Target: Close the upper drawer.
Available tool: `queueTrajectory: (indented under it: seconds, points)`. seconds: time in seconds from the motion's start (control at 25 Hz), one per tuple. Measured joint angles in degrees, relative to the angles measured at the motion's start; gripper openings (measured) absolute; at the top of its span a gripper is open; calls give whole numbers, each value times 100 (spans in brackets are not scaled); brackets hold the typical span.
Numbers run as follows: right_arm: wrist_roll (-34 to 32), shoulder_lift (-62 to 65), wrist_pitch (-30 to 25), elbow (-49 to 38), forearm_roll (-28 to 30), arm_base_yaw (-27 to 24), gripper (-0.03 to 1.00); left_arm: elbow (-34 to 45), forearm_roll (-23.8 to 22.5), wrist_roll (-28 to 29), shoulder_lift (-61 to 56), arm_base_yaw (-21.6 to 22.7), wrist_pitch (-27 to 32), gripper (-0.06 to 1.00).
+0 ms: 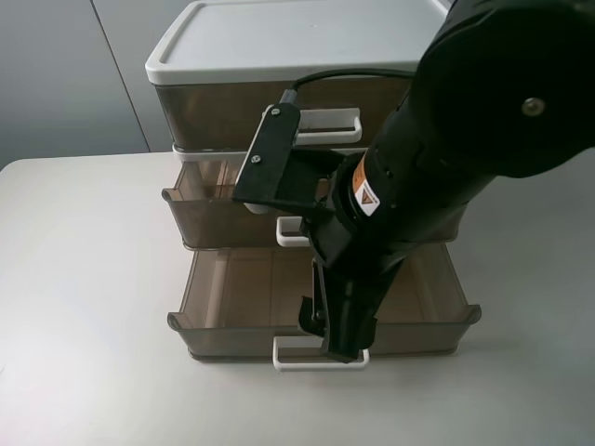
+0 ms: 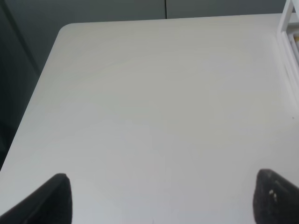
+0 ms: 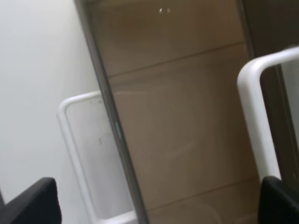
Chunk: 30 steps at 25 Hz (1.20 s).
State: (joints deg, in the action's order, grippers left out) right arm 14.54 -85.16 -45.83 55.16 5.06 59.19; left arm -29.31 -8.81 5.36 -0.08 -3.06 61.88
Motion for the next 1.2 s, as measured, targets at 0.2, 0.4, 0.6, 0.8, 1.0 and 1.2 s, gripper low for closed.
queueTrajectory:
  seconds: [0.2, 0.4, 0.6, 0.8, 1.0, 1.2]
  points:
    - [337, 174, -115, 0, -765, 127, 64, 0, 0, 0, 0, 0, 0, 74]
    - [138, -177, 87, 0, -506, 114, 64, 0, 0, 0, 0, 0, 0, 74]
    - [-198, -519, 348, 0, -126, -150, 64, 0, 0, 0, 0, 0, 0, 74]
    - [-882, -576, 704, 0, 696, -311, 64, 0, 0, -11, 0, 0, 0, 74]
    - [-1319, -585, 1079, 0, 1391, -411, 64, 0, 0, -11, 0, 0, 0, 74]
    - [-1383, -746, 1319, 0, 1534, -504, 64, 0, 0, -11, 0, 0, 0, 74]
